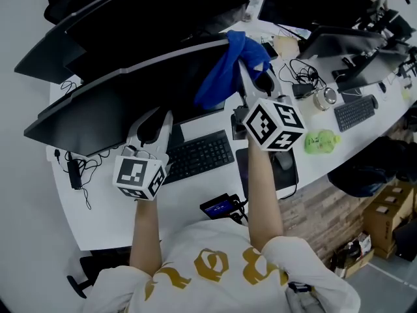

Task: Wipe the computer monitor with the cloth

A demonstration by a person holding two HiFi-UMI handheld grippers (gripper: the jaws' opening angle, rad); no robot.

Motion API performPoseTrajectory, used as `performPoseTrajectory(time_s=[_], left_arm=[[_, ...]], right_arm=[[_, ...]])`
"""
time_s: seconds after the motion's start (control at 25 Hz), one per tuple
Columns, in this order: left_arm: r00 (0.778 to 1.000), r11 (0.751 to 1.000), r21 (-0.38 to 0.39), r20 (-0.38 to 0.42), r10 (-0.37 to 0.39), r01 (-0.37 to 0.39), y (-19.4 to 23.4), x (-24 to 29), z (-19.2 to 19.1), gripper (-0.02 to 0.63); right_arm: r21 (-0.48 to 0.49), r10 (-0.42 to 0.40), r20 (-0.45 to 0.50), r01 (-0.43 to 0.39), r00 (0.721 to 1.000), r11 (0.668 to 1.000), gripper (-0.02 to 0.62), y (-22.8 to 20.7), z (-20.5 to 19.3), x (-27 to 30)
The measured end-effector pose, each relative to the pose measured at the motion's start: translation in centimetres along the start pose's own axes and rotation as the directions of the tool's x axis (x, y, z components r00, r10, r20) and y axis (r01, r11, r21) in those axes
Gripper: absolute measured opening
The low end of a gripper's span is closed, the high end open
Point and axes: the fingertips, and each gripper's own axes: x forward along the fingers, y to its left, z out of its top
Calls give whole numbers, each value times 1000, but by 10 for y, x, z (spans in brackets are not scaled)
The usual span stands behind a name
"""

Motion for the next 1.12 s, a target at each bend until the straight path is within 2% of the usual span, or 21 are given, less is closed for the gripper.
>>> performPoseTrajectory(time_s=[0.6,1.12], left_arm=[[999,1000,-1,-43,-23,23,-16,16,-15,46],[997,999,-40,-79,-10,7,-10,11,-41,46]], right_arm=[[80,111,-66,-105,992,991,161,-14,-43,-1],[98,90,-103,-80,991,992,158,-26,-82,-9]])
